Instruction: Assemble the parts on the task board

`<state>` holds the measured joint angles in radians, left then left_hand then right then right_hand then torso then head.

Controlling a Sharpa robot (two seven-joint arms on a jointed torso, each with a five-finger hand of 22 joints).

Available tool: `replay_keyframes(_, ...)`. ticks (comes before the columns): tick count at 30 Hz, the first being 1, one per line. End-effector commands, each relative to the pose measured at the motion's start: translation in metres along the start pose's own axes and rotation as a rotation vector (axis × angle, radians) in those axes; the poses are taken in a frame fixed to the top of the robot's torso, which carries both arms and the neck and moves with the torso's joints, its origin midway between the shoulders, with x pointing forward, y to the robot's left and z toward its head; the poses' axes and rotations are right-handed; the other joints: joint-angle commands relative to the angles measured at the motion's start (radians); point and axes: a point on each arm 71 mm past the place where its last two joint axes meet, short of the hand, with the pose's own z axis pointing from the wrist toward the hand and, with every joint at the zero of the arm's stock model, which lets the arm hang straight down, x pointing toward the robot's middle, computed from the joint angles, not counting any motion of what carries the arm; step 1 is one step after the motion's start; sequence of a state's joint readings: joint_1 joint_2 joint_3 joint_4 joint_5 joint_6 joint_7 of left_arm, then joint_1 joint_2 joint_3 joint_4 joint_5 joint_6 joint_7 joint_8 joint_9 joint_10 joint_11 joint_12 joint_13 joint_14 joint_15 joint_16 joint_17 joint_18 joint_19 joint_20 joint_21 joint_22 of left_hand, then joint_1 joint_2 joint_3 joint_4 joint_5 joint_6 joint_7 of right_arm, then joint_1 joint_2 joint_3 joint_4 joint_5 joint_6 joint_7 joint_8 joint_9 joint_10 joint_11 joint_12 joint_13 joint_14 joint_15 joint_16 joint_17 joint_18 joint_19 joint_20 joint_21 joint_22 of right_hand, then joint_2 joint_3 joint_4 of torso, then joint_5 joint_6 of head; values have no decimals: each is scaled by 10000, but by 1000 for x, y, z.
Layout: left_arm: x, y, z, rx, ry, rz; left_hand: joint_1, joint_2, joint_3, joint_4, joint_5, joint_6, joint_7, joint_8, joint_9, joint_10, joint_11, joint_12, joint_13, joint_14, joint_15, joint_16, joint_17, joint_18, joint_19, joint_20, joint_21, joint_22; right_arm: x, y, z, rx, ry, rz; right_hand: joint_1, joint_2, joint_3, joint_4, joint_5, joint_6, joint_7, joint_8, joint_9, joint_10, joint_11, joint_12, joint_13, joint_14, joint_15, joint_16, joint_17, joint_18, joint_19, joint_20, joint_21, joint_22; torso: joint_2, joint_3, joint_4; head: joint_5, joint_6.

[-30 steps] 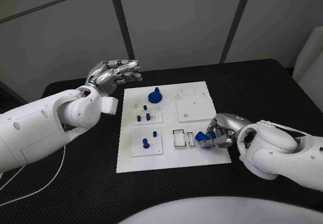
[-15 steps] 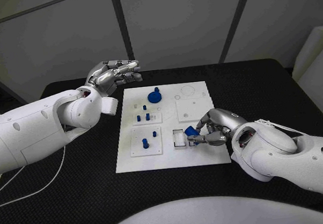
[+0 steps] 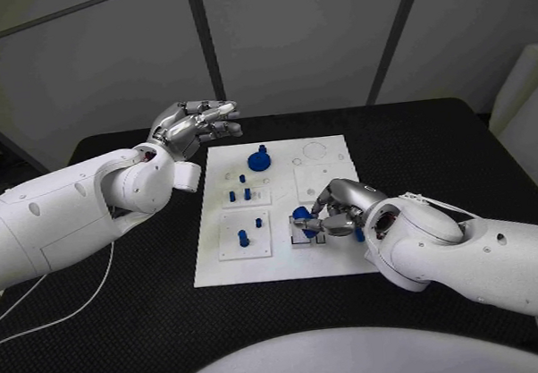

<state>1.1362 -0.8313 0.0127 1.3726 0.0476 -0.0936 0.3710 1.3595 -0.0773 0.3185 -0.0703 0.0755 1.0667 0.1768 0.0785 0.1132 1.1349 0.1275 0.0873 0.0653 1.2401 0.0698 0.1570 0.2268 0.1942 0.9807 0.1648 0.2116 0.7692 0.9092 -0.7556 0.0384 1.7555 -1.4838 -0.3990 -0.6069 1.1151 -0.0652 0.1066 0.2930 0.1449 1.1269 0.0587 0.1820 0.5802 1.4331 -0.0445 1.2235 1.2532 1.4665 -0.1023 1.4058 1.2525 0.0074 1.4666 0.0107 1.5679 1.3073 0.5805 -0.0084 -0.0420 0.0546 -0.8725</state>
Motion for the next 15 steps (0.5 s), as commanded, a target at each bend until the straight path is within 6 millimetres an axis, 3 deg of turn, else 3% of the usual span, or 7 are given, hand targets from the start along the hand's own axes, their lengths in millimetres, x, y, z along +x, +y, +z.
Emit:
replay_keyframes(1,3,0,1,8,200,-115,-43,34,-50,-4,-47,-10,-25,-26,0,-57,-13,-39,-2,67,-6,-44,16,-142,21,79,-45,-17,1,1,5,233,218,-7,-195,29,40,8,-67,563,-420,47,474,55,-71,87,57,500,-92,93,117,-74,1042,-77,29,2635,2,5,-3,5,-1)
replay_keyframes(15,3,0,0,-60,397,-188,-77,69,-74,27,-33,-36,-16,-40,-5,-90,-3,-49,-5,55,8,-98,21,-144,11,92,-73,-76,4,1,10,673,583,-292,-724,-137,-68,9,-155,974,-609,261,1194,333,-234,516,532,583,-227,377,636,-74,1042,-210,29,2635,-11,10,-17,27,-1)
